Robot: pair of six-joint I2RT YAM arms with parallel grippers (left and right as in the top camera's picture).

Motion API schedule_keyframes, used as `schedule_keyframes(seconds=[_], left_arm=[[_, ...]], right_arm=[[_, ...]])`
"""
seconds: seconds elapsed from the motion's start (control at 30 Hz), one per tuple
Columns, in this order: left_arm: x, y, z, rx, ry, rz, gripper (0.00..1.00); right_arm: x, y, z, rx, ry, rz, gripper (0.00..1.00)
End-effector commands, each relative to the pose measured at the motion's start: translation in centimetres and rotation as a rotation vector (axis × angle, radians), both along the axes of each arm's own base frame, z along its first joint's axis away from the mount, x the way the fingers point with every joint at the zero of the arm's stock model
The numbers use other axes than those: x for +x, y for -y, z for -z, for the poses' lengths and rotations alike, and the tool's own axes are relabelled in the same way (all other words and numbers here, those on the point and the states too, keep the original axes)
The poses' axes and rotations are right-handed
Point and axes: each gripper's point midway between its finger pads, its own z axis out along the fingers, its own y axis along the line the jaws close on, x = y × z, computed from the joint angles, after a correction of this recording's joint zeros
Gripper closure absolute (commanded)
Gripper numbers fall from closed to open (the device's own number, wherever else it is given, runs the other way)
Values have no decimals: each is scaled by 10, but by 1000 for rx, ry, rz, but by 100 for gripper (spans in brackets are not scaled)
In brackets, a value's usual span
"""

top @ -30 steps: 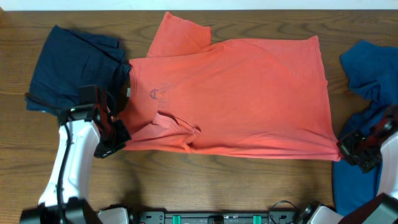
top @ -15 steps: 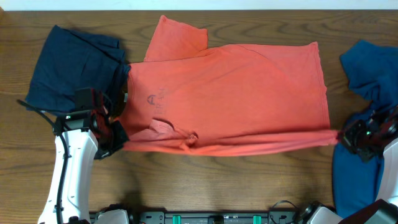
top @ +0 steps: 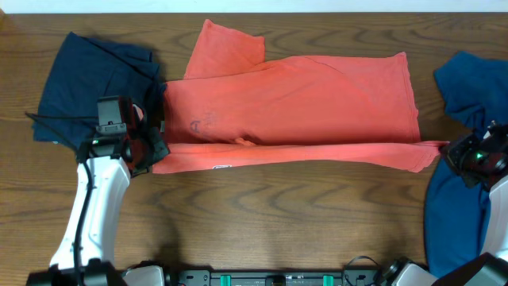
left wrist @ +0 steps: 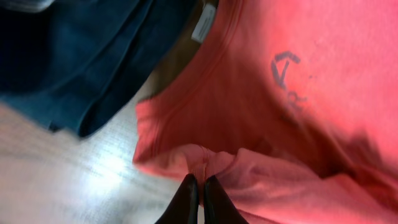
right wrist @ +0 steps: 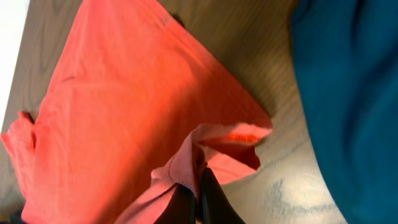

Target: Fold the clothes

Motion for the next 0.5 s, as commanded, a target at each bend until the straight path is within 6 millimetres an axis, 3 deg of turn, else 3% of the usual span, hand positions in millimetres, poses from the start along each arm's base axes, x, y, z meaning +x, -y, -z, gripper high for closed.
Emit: schedule_keyframes(seconds=[0.0,0.23,0.47], left_arm=[[11,-3,4,14,4,-2,94],[29,-6,19,17,19,-2,94],[51,-9,11,32,111,-5,94]], right_arm=[[10,9,5,-7,-10,40,99],[43,0,18,-35,33,-39,99],[71,-21,34,-49,57,-130,99]])
